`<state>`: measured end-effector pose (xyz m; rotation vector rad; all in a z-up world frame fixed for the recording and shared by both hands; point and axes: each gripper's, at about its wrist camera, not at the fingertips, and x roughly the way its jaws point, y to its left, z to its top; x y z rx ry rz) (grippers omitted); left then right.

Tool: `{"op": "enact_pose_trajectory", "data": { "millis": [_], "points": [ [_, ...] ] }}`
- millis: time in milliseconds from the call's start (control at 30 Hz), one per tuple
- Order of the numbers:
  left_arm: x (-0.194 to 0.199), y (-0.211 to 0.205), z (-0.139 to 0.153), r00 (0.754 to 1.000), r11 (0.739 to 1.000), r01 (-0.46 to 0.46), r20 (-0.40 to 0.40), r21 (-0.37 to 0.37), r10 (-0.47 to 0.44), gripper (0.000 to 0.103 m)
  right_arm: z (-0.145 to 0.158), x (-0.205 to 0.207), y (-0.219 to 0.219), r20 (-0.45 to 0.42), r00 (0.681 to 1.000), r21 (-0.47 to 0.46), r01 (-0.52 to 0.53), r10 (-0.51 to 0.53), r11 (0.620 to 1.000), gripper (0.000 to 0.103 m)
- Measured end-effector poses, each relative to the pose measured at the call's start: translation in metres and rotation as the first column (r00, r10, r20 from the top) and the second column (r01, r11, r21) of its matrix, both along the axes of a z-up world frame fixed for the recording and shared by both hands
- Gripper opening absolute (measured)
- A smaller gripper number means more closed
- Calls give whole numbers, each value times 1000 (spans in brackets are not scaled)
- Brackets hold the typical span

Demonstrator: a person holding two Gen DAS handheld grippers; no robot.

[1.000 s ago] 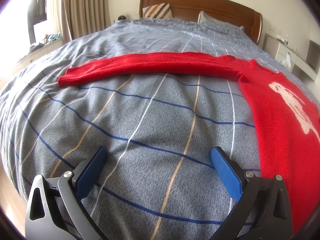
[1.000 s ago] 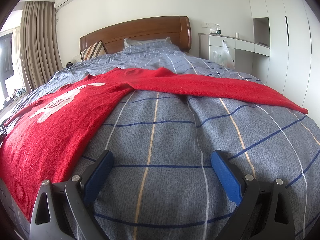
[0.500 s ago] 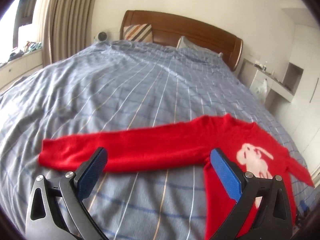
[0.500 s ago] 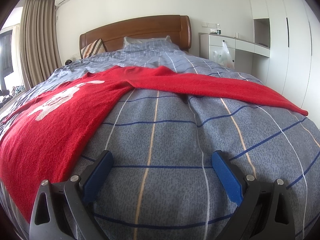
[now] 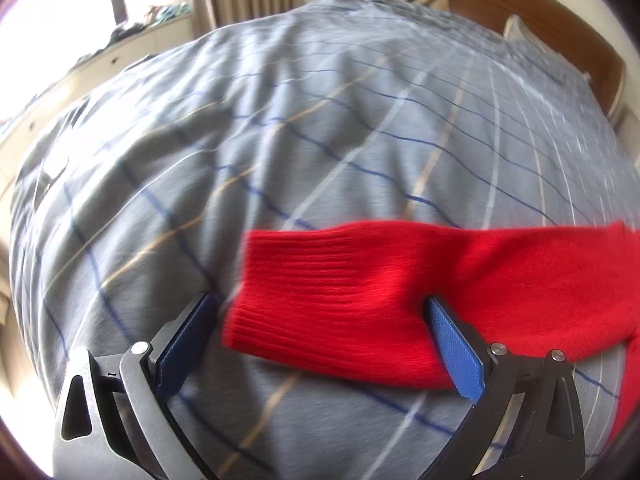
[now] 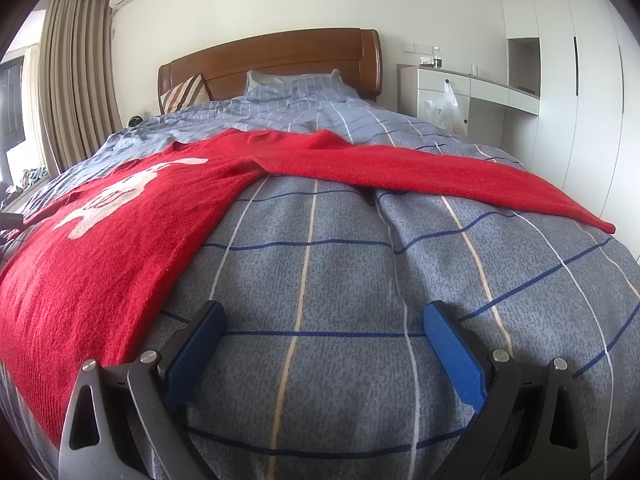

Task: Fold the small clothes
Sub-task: 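Grasp the red sleeve with the left gripper, straighten it, release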

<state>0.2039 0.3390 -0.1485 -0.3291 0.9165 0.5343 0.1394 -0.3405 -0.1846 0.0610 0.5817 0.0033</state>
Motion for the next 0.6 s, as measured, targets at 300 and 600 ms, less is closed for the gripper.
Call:
{"op": "enact_pose_trajectory", "data": {
  "millis": [300,600],
  "points": [
    [-51,-32,23,995,996,58,75,69,-63,102,0,0,0,-1,1000,-1,0,0,1000,99],
    [-90,-147,21,943,965,262,215,-3,-255,102,0,-1,1,2,1000,-2,0,0,1000,99]
  ]
}}
